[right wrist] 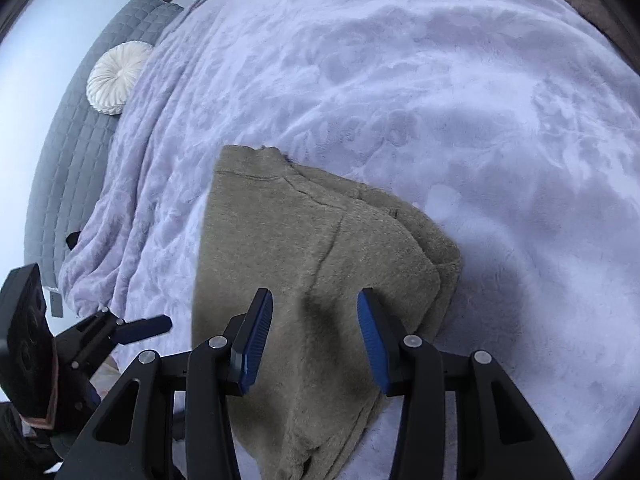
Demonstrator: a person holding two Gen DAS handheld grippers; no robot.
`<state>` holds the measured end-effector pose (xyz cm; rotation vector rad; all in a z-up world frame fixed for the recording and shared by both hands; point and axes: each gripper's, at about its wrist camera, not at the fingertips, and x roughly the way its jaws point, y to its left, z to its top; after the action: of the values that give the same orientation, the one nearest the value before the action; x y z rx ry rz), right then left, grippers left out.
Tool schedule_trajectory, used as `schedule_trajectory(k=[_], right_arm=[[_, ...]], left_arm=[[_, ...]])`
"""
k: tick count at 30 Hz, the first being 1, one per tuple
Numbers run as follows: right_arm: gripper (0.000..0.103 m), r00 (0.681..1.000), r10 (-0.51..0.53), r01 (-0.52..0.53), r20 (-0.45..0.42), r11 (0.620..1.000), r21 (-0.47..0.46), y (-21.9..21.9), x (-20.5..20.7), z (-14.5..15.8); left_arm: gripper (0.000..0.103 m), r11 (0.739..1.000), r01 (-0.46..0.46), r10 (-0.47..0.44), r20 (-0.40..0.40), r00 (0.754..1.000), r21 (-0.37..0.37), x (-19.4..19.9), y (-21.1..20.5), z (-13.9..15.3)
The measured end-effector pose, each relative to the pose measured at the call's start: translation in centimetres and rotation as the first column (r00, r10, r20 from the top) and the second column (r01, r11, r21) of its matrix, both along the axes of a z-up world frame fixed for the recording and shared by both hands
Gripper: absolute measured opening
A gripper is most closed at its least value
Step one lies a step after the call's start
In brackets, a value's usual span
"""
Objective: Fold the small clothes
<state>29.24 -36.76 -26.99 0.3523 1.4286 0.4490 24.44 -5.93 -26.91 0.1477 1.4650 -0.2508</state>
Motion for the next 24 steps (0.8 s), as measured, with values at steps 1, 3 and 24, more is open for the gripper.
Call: schedule_trajectory(k=[1, 3, 24], right_arm=[[0.048, 0.999, -0.024, 0.022, -0.026, 0.998, -0.057, -0.1, 0.4, -1.3], [0.047, 0.996, -0.072, 0.069, -0.052, 0.995, -0.066, -0.7, 0.9, -2.7], [0.035, 0.998, 0.033, -0.034, -0.054, 0.999, -0.011, 2.5, -14.0, -2.6]], left_arm=[[0.089, 0.997, -0.016, 0.018, -0.022, 1.000, 0.069, 0.9, 0.5, -1.6], [0.089, 0.993, -0.023, 0.033, -0.080, 0.996, 0.115, 1.5, 1.5, -4.1], [0.092, 0.993, 0.050, -0.044, -0.056, 0.997, 0.107, -4.1, 6.2, -4.4]])
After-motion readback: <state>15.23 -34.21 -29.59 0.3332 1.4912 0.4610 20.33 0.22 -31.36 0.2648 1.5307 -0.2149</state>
